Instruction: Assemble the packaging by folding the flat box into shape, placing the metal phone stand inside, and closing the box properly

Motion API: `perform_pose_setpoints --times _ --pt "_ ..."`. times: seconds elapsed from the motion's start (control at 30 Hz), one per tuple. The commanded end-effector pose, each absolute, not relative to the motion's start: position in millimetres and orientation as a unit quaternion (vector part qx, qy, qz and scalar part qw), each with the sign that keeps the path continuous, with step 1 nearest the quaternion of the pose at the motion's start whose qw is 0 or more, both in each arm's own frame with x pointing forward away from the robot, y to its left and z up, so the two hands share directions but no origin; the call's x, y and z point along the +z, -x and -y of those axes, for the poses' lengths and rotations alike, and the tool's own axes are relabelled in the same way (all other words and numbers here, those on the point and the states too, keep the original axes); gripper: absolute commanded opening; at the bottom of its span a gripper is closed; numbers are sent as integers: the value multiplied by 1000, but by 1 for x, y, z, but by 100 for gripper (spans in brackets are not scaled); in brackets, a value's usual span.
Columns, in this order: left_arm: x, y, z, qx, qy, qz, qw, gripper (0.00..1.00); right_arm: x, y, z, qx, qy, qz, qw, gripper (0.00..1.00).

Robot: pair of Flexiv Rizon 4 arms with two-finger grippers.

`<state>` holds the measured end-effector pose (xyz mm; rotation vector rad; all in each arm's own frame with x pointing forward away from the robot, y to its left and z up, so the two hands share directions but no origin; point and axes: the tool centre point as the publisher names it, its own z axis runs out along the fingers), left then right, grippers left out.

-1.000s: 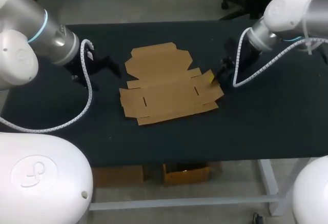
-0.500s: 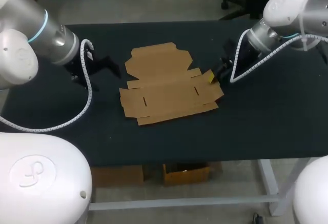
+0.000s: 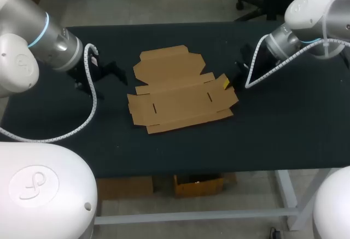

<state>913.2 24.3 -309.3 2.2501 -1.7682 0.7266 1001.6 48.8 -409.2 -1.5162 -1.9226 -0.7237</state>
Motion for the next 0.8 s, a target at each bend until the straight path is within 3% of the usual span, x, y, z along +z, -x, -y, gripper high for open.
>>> perform_pose_setpoints --times 0.03,0.8 --pt "-308 -910 -25 245 -760 595 92 100 -406 -993 -47 -282 570 716 287 0" --pt "-310 -897 -23 252 -755 596 103 100 -387 -930 -32 -343 596 677 264 0"
